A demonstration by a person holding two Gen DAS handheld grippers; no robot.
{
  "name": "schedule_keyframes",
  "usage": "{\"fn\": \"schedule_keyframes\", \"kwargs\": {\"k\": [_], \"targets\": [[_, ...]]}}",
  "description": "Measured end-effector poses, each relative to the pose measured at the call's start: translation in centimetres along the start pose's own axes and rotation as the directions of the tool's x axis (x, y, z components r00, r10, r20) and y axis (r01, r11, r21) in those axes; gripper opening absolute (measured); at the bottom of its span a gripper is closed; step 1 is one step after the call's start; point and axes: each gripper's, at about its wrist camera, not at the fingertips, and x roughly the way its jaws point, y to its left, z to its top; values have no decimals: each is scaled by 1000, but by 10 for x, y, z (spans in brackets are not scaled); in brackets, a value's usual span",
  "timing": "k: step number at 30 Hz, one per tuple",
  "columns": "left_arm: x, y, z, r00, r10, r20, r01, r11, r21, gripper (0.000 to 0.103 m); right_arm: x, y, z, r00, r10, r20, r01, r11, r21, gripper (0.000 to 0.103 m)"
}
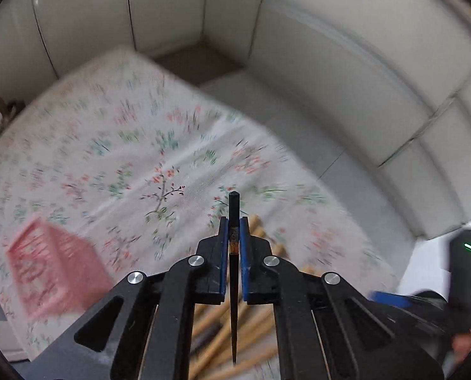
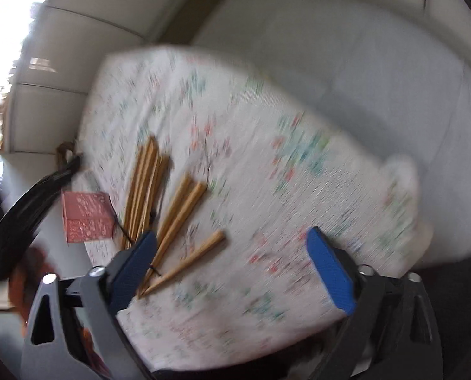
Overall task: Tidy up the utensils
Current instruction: 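Lift the brush with the left tool while the right tool grasps a wooden chopstick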
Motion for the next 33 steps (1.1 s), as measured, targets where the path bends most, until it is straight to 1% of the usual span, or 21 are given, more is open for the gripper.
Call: {"fn": "schedule_keyframes", "kwargs": {"k": [1,3,5,6,9,10,12,16,17,18,19,20,21,22,24,26,28,29,30,31,33], "targets": [[-28,2,-11,998,-15,57,14,1000,4,6,6,6,-2,1000,-12,-23,13,1000,9,72],[-69,-6,-26,990,-16,142,16,1000,1,6,16,18,-6,998,-44,-47,46,998,44,67],[-88,-5,-30,976,-19,217,20,1000,-1,6,25,28,-9,995,-74,-65,80,993,85,60],[-109,-4,-38,963,-17,268,17,1000,0,6,25,31,-11,994,-94,-55,99,990,96,60],[-146,-2,-50,933,-10,361,10,1000,2,6,32,41,-14,989,-138,-60,146,979,144,56],[-160,-1,-55,919,-4,395,5,1000,-1,6,32,42,-17,987,-151,-55,158,975,157,56],[-173,3,-63,899,-2,438,3,1000,-2,6,34,47,-19,982,-186,-40,190,967,172,55],[-207,3,-80,848,-16,530,25,1000,-9,6,42,56,-20,976,-218,-21,217,951,219,55],[-213,1,-83,838,-23,545,34,999,-9,6,43,58,-20,972,-232,-16,230,945,232,55],[-220,-1,-86,824,-30,566,45,999,-11,6,47,65,-19,966,-259,-9,254,937,239,55],[-225,-1,-88,815,-34,579,52,999,-14,6,51,73,-18,957,-289,1,281,932,228,53],[-229,-2,-91,804,-38,593,59,998,-16,6,52,80,-18,945,-326,18,315,926,207,44],[-234,-5,-93,795,-41,605,64,998,-17,6,57,90,-20,928,-371,43,359,917,172,34],[-236,-7,-95,792,-40,609,62,998,-16,6,58,94,-22,917,-393,63,381,912,153,20],[-240,-13,-99,787,-40,616,63,998,-15,6,58,96,-26,916,-391,92,380,917,119,18],[-241,-9,-104,786,-46,617,76,997,-22,6,59,94,-27,928,-358,99,348,932,105,14],[-241,-11,-108,787,-55,615,92,995,-29,6,56,86,-27,953,-283,104,277,958,69,12],[-240,-13,-109,789,-57,612,99,994,-35,6,55,80,-25,971,-213,110,212,977,24,11],[-238,-13,-110,792,-54,608,102,994,-43,6,54,75,-24,982,-152,112,154,988,-7,10],[-236,-12,-111,793,-52,607,102,994,-49,6,53,70,-23,988,-105,114,109,993,-37,9],[-231,-13,-112,802,-42,595,103,992,-69,6,48,60,-25,990,-52,134,65,994,-93,8]]}}
